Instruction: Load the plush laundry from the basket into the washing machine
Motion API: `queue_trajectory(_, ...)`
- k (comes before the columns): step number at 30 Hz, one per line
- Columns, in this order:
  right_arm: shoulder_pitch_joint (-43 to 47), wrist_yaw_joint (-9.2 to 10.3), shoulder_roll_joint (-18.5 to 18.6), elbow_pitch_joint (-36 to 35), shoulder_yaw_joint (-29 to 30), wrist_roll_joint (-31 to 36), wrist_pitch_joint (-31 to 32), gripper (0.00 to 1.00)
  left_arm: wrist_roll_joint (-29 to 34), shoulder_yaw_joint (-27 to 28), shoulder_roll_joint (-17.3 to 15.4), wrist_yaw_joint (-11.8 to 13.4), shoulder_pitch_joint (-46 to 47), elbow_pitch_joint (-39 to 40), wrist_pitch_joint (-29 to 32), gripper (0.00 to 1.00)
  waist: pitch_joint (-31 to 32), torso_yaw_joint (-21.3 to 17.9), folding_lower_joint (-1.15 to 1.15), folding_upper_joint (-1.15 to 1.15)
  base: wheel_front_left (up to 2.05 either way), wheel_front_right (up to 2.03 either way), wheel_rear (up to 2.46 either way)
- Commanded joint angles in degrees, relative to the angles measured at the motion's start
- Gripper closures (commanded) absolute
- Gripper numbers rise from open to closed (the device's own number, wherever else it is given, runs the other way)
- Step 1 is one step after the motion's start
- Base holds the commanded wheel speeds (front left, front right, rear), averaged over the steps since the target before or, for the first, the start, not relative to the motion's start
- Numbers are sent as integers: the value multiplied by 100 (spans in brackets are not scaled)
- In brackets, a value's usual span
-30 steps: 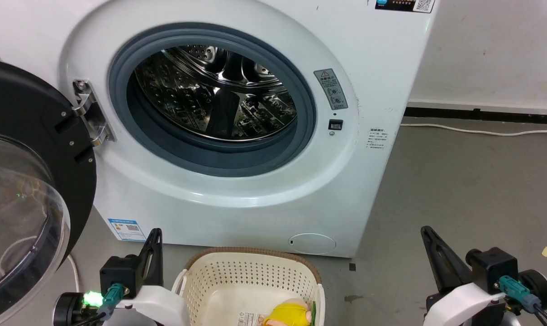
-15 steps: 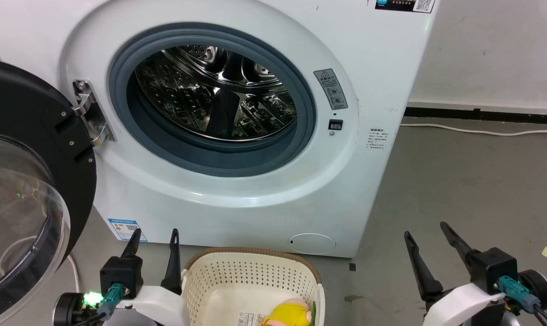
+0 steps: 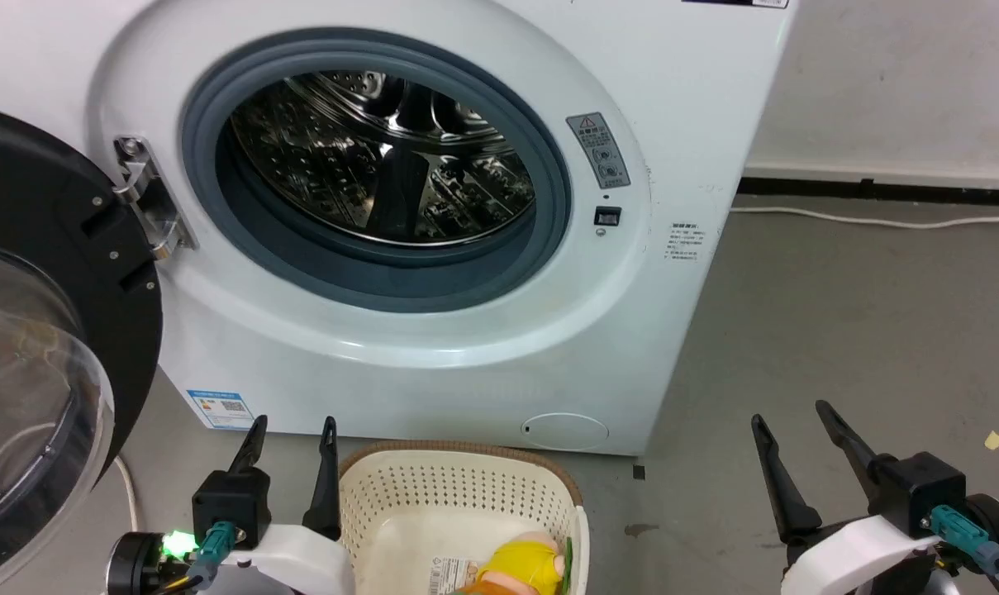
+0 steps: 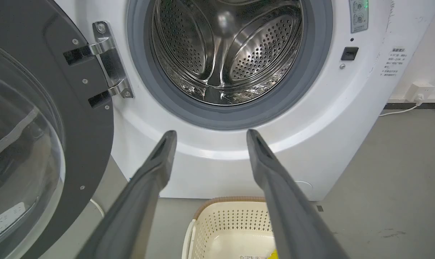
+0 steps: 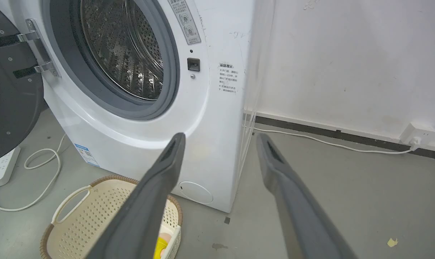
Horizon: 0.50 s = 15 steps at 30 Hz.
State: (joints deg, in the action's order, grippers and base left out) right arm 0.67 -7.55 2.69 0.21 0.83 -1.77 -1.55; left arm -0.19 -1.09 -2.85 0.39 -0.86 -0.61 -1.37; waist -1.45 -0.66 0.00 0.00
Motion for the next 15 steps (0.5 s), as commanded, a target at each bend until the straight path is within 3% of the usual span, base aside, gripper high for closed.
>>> queue_trajectory(1,-65,1,3,-28,25,-64,-51,0,-30,-25,-3,18,94,-34,-64,0,-49,-22,0,0,0,0,0)
queue_trajectory(15,-291,2,5,-128,13,-228,-217,0,-84,-167,-45,-93,505,-532,-216,0,-621,-288,0,0,0,0,0)
